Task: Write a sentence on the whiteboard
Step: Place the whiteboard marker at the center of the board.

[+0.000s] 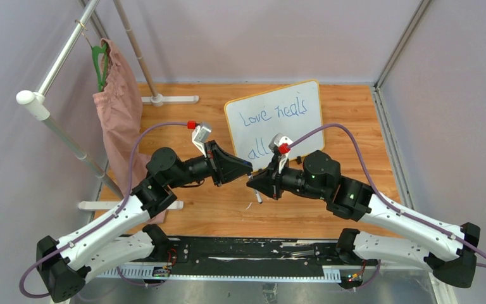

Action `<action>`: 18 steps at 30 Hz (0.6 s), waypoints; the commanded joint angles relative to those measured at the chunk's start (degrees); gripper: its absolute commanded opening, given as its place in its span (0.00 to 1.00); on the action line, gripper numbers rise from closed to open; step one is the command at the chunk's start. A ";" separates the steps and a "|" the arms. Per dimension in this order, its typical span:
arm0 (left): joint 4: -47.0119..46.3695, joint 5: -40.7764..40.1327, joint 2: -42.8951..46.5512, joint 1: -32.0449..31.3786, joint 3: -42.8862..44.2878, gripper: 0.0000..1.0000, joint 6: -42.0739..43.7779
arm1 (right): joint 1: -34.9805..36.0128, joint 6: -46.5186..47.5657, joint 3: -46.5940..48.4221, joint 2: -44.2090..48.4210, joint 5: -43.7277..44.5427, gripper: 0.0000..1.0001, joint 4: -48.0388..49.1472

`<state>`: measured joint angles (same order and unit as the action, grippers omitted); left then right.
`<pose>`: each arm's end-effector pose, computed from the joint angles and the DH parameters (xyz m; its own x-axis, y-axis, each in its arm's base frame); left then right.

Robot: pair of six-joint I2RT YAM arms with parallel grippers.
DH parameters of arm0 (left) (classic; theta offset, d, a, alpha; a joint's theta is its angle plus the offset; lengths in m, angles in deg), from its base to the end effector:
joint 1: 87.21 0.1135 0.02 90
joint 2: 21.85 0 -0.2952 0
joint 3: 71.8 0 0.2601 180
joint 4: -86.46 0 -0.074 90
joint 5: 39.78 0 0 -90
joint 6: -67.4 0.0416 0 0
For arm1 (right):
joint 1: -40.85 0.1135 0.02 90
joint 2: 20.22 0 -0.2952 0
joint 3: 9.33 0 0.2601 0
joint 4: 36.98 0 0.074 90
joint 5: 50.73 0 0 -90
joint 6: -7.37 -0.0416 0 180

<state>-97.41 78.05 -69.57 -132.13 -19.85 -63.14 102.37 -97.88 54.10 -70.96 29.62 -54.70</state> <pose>0.1212 -0.1483 0.3667 -0.5428 -0.2705 -0.7951 0.7881 0.1632 -0.5935 0.0900 0.1804 0.3891 -0.2892 0.0107 -0.9572 -0.9019 0.3322 0.2762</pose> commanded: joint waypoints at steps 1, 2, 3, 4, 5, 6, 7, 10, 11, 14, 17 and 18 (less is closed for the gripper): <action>-0.48 1.43 -1.03 -2.55 -0.90 0.00 -1.21 | 0.82 1.98 2.49 1.36 3.91 0.00 6.39; -0.53 1.52 -1.22 -2.61 -0.83 0.00 -1.36 | 0.80 2.24 2.72 1.23 3.80 0.00 6.44; -0.54 1.33 -1.06 -2.58 -0.77 0.00 -1.34 | 0.80 2.34 3.00 1.10 3.33 0.00 6.12; -0.54 0.72 -0.76 -2.51 -0.80 0.00 -1.16 | 0.77 2.41 3.15 0.85 2.67 0.00 5.68; -0.54 -0.22 -0.15 -2.56 -0.75 0.00 -0.98 | 0.76 2.11 3.42 0.66 1.72 0.00 4.87; -0.55 -1.49 0.54 -2.54 -0.80 0.00 -0.76 | 0.76 1.86 3.58 0.52 1.00 0.01 4.63; -0.42 -2.50 1.12 -2.59 -0.80 0.00 -0.36 | 0.83 1.55 3.57 0.36 0.41 0.05 3.81; 0.76 -4.65 1.78 -2.56 -0.44 0.00 0.83 | 0.89 0.42 2.71 0.76 0.07 0.17 2.68; 0.86 -4.93 1.64 -2.54 -0.39 0.00 0.89 | 0.89 0.24 2.47 0.93 0.08 0.18 2.64; 0.95 -5.22 1.32 -2.56 -0.24 0.00 0.57 | 0.89 -0.17 1.96 1.73 0.50 0.16 2.44; 0.95 -5.54 1.32 -2.55 -0.16 0.00 0.65 | 0.93 -0.17 1.71 1.93 0.79 0.01 1.95; 0.94 -5.64 1.51 -2.53 -0.22 0.00 0.94 | 0.90 -0.12 1.60 2.07 1.21 0.00 1.62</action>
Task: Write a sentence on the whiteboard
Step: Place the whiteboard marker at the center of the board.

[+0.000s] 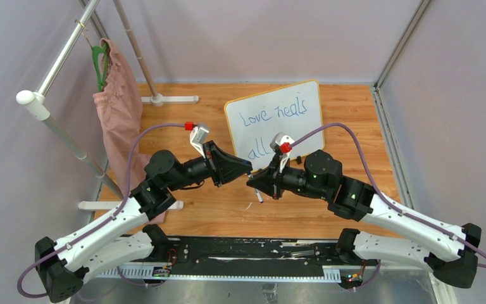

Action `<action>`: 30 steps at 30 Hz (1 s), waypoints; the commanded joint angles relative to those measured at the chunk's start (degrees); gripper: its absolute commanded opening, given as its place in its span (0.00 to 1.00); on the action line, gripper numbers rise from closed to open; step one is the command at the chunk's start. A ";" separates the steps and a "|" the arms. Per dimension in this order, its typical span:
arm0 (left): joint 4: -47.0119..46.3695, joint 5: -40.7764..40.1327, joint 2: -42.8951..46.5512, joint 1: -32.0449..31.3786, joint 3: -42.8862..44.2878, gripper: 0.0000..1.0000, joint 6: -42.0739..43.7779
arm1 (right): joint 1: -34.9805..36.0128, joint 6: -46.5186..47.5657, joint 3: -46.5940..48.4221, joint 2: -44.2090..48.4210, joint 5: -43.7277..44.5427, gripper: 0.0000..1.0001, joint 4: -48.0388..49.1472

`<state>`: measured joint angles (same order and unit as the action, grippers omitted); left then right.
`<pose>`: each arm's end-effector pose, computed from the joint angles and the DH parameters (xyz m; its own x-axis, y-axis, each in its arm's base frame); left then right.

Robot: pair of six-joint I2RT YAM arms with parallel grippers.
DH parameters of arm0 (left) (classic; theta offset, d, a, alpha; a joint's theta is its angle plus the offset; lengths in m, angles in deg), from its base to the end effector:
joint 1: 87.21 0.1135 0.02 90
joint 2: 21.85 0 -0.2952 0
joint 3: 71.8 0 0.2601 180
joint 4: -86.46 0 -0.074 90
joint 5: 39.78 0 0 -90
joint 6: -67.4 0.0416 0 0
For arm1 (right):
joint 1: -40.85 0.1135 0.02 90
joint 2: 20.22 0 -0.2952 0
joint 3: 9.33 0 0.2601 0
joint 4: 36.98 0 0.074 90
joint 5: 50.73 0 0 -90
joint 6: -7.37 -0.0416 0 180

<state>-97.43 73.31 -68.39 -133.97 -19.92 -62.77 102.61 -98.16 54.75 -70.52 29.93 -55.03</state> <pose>0.1160 -0.1472 0.3700 -0.5194 -0.3139 -0.7948 0.7856 0.1907 -0.5886 0.0881 0.1783 0.3940 -0.2872 0.0236 -0.9576 -0.9019 0.3300 0.2786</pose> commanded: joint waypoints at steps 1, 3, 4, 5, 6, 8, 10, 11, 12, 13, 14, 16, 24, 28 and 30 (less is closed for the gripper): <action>1.53 -1.18 0.65 -0.70 -0.14 0.11 1.14 | 0.65 0.40 0.94 1.78 1.51 0.00 1.40; 4.77 -2.60 1.69 -0.74 0.84 0.49 3.25 | 0.65 1.47 1.51 1.99 3.62 0.00 -1.32; 7.38 -4.83 2.35 -0.70 1.63 0.64 4.86 | 0.65 2.63 2.00 2.11 4.99 0.00 -3.13; 10.61 -6.85 3.25 -0.70 2.74 0.74 7.39 | 0.65 3.63 2.58 2.12 6.80 0.00 -5.33; 13.55 -9.36 4.08 -0.70 3.74 0.80 9.79 | 0.65 4.76 3.11 2.27 8.72 0.00 -7.53; 19.67 -14.54 5.90 -0.70 5.85 0.86 14.55 | 0.64 7.36 4.08 2.22 13.82 0.00 -12.20; 24.44 -19.35 7.44 -0.70 7.52 0.90 19.80 | 0.65 9.91 5.26 1.18 17.67 0.00 -17.59; 26.44 -21.62 8.04 -0.70 8.30 0.91 22.92 | 0.58 11.23 5.88 0.19 19.13 0.00 -20.21; 28.49 -23.70 8.57 -0.70 9.05 0.92 26.01 | 0.51 12.19 6.37 -1.26 20.55 0.00 -22.85; 30.11 -26.09 9.04 -0.70 9.64 0.92 28.96 | 0.53 12.98 6.87 -2.83 21.68 0.00 -25.33; 31.31 -28.64 9.37 -0.70 9.78 0.92 31.99 | 0.55 13.49 7.45 -4.85 22.22 0.00 -28.33; 32.31 -33.70 10.31 -0.70 8.85 0.92 36.88 | 0.55 13.80 9.11 -9.22 21.87 0.00 -32.02; 27.80 -44.15 17.40 -0.70 0.67 0.88 39.70 | 0.98 19.93 10.21 -21.90 19.57 0.00 -33.83; 25.32 -54.07 23.71 -0.70 -3.20 0.88 38.80 | 1.00 20.77 10.88 -28.53 18.46 0.00 -34.49; 24.59 -56.36 25.79 -0.68 -4.14 0.89 39.50 | 1.00 21.08 10.52 -31.18 17.12 0.00 -34.23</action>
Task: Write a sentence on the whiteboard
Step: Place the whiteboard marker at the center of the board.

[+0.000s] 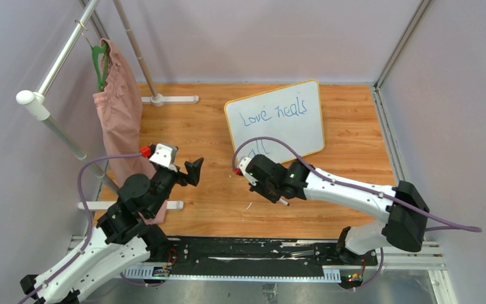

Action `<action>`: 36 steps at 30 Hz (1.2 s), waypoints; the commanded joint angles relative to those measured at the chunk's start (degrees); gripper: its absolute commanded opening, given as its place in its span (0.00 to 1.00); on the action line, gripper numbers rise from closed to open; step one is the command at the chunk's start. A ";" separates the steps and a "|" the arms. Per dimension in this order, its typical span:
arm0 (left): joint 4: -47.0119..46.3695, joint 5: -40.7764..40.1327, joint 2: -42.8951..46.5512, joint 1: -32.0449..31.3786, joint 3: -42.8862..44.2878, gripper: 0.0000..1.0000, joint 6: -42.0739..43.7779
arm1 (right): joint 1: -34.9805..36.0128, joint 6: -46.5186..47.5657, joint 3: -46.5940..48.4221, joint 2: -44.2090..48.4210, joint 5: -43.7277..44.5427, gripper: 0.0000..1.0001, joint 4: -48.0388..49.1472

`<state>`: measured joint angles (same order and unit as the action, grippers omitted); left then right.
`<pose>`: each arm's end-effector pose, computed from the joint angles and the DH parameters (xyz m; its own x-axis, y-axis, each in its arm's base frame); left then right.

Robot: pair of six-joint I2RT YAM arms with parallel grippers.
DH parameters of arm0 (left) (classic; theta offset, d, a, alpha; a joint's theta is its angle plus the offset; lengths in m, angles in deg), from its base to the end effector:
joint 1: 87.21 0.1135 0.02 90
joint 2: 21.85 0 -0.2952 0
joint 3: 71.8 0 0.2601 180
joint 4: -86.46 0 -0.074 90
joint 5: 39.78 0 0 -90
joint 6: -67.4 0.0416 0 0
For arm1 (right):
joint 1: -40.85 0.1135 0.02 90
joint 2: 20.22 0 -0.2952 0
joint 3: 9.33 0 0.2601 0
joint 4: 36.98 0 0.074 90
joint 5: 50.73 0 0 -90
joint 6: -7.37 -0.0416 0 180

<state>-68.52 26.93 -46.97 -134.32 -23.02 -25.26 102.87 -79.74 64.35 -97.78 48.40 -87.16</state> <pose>0.0822 -0.0644 0.3405 -0.0349 -0.0251 -0.9991 0.4028 0.9146 -0.0370 0.1388 0.2472 0.2910 -0.3376 -0.7416 -0.5797 -0.8463 0.5087 -0.1579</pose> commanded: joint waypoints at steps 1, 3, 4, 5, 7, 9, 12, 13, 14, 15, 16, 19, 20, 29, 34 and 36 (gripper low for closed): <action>-4.69 -10.42 5.11 -0.35 -1.47 0.89 2.23 | 0.76 3.06 0.48 -5.09 -1.76 0.00 -1.95; -4.76 -10.73 5.60 -0.35 -1.76 0.89 2.56 | 0.74 3.17 0.36 -8.04 -1.66 0.00 -1.94; -4.62 -10.84 5.50 -0.35 -1.71 0.89 2.57 | 0.73 3.17 0.41 -8.89 -1.66 0.00 -1.93; -4.57 -10.87 5.30 -0.35 -1.64 0.89 2.57 | 0.73 3.14 0.35 -9.56 -1.76 0.00 -1.75; -4.43 -10.54 4.82 -0.35 -1.47 0.89 2.57 | 0.73 3.46 -0.21 -10.28 -2.44 0.00 -0.67; -4.22 -10.11 4.38 -0.35 -1.30 0.89 2.53 | 0.49 3.67 -1.02 -10.77 -3.58 0.00 0.50; -4.21 -9.29 4.03 -0.35 -1.30 0.89 2.57 | -0.07 3.14 -2.11 -12.06 -5.17 0.00 2.02; -4.21 -9.15 4.01 -0.35 -1.37 0.89 2.57 | -0.33 2.78 -2.55 -12.51 -5.63 0.00 2.77; -4.21 -9.03 3.95 -0.35 -1.39 0.89 2.57 | -0.52 2.23 -3.06 -12.81 -5.92 0.00 3.61; -4.21 -8.99 3.94 -0.35 -1.44 0.89 2.57 | -0.81 1.63 -3.52 -13.10 -6.25 0.00 4.41; -4.21 -8.97 3.90 -0.35 -1.47 0.89 2.61 | -1.20 1.06 -4.19 -13.44 -7.06 0.00 5.28; -4.21 -8.89 3.69 -0.35 -1.64 0.89 2.57 | -2.04 -0.09 -5.29 -14.49 -8.24 0.03 7.10; -4.21 -8.63 3.60 -0.39 -1.66 0.89 2.57 | -2.07 -0.29 -5.38 -14.92 -8.25 0.04 7.28; -4.08 -8.43 2.64 -0.37 -1.65 0.89 2.57 | -2.17 -2.09 -6.69 -15.16 -7.53 0.28 8.31; -4.26 -8.27 2.24 -0.35 -1.71 0.89 2.59 | -2.25 -2.54 -7.52 -14.90 -7.59 0.31 8.98; -4.17 -8.11 2.05 -0.35 -1.70 0.89 2.57 | -2.25 -2.54 -7.64 -14.91 -7.56 0.31 9.13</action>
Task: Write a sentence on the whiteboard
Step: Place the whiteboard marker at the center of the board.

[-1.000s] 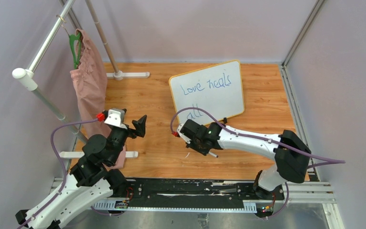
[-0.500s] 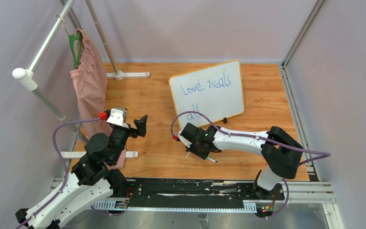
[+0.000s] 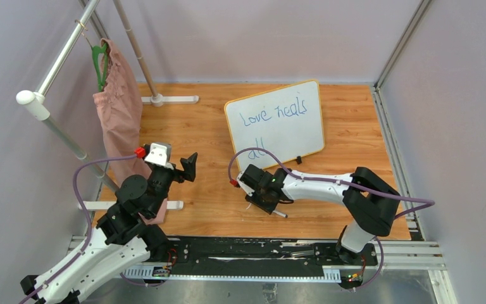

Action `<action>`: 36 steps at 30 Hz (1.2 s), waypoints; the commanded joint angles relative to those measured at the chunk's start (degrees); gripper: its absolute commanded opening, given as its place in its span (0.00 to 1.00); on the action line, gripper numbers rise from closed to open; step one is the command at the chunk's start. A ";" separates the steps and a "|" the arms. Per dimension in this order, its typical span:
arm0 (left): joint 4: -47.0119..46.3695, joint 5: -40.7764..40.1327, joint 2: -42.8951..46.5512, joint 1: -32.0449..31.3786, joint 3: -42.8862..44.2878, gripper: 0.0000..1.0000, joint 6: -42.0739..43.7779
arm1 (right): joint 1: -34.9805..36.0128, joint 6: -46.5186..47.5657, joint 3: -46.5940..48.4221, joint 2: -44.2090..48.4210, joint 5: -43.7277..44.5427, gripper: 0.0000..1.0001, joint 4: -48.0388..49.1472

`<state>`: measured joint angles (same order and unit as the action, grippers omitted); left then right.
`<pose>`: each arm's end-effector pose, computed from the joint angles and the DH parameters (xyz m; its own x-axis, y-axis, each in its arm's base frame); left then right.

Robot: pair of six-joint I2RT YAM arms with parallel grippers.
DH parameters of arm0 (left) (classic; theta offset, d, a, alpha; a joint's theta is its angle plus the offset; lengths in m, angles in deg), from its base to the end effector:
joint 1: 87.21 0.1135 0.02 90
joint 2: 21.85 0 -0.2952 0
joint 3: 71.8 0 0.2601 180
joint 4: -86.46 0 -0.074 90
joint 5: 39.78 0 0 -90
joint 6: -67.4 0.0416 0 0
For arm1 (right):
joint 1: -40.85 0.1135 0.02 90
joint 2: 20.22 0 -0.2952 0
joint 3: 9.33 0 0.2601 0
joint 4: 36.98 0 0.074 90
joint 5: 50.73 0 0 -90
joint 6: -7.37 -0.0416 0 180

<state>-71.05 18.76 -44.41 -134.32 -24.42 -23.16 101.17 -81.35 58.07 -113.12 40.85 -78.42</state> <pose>0.0791 -0.0533 0.3404 0.0250 -0.0392 -0.9989 0.2703 0.9623 -0.0310 0.1570 0.2731 0.1900 -0.4362 -0.8104 -0.3910 -0.8731 0.4864 -0.0341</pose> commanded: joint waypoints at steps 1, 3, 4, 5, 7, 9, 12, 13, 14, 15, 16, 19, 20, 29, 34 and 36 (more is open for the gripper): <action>-1.59 0.15 -0.62 -0.35 -0.34 0.89 0.47 | -0.55 -0.93 -1.41 0.44 0.12 0.31 0.39; -1.59 0.22 -0.79 -0.35 -0.34 0.89 0.47 | -0.63 -0.93 -1.57 0.59 0.19 0.31 0.46; -1.63 0.18 -0.87 -0.35 -0.36 0.89 0.48 | -0.61 -0.93 -1.66 0.74 0.35 0.31 0.49; -1.67 0.17 -0.84 -0.35 -0.37 0.89 0.47 | -0.68 -0.93 -1.78 0.93 0.53 0.30 0.50; -1.68 0.31 -1.05 -0.35 -0.38 0.89 0.47 | -0.84 -0.93 -1.85 1.12 0.60 0.27 0.50; -1.76 0.45 -1.07 -0.35 -0.38 0.89 0.47 | -0.90 -0.93 -1.99 1.14 0.56 0.25 0.50; -1.68 0.56 -1.08 -0.35 -0.33 0.89 0.47 | -0.99 -0.93 -1.86 1.07 0.55 0.25 0.50; -1.68 0.53 -1.08 -0.35 -0.34 0.89 0.47 | -1.03 -0.93 -1.86 1.10 0.61 0.25 0.50; -1.68 0.54 -1.08 -0.35 -0.30 0.89 0.47 | -1.06 -0.93 -1.86 1.07 0.73 0.25 0.50; -1.68 0.54 -1.08 -0.35 -0.45 0.89 0.47 | -1.07 -0.93 -1.86 1.08 0.76 0.26 0.50; -1.74 0.59 -1.08 -0.35 -0.41 0.89 0.47 | -1.07 -0.93 -1.88 1.16 0.95 0.27 0.50; -1.77 0.86 -1.24 -0.34 -0.40 0.89 0.49 | -1.08 -1.63 -1.94 1.39 1.35 0.31 0.67; -1.76 0.98 -1.33 -0.35 -0.45 0.89 0.47 | -1.14 -2.28 -2.01 1.46 1.46 0.32 0.75; -1.68 0.97 -1.42 -0.35 -0.34 0.89 0.47 | -1.69 -3.07 -2.56 1.87 1.08 0.36 1.70; -1.69 0.93 -1.33 -0.35 -0.38 0.89 0.47 | -1.78 -3.37 -2.80 1.96 0.84 0.39 2.18; -1.73 1.13 -1.42 -0.35 -0.37 0.89 0.47 | -1.84 -3.52 -2.92 1.95 0.88 0.40 2.49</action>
<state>-71.05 19.61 -45.55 -134.32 -24.42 -23.16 99.94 -83.60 56.57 -111.88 41.27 -76.45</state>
